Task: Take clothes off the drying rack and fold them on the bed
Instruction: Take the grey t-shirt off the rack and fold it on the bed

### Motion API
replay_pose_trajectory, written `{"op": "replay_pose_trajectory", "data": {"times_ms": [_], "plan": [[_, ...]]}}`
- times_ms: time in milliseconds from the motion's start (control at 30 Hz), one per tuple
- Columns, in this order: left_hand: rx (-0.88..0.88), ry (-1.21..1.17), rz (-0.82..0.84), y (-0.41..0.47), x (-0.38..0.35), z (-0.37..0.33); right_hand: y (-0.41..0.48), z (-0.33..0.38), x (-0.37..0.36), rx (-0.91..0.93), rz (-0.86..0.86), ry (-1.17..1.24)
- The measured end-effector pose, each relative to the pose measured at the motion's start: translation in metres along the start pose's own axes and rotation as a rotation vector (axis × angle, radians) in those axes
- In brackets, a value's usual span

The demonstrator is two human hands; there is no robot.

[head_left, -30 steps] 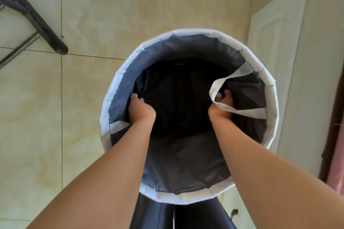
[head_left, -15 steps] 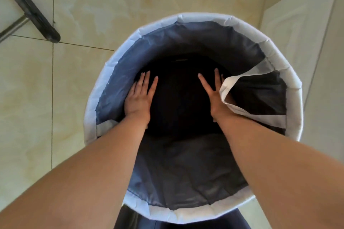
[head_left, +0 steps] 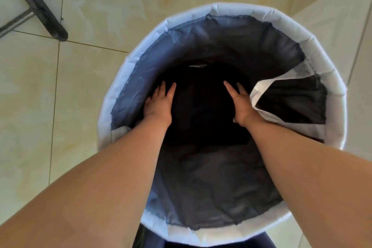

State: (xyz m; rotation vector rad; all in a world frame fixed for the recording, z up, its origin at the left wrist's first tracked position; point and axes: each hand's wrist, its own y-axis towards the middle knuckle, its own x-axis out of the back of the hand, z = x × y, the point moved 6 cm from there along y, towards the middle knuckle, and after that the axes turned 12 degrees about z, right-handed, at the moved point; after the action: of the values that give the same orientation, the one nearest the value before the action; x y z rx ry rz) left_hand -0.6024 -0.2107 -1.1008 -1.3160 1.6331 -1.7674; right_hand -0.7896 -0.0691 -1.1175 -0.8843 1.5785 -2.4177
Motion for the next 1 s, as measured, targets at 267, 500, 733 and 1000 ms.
{"op": "replay_pose_trajectory", "data": {"times_ms": [267, 500, 733, 1000], "plan": [[-0.073, -0.328, -0.168, -0.132, 0.056, -0.006, -0.14, 0.113, 0.032, 0.101, -0.132, 0.003], [-0.142, -0.572, -0.364, -0.299, 0.134, -0.001, -0.297, 0.206, 0.099, 0.193, -0.268, 0.249], [-0.194, -0.712, -0.617, -0.463, 0.198, 0.025, -0.446, 0.272, 0.169, 0.318, -0.376, 0.311], [-0.245, -0.864, -0.823, -0.635, 0.198, 0.061, -0.578, 0.35, 0.19, 0.582, -0.318, 0.205]]}}
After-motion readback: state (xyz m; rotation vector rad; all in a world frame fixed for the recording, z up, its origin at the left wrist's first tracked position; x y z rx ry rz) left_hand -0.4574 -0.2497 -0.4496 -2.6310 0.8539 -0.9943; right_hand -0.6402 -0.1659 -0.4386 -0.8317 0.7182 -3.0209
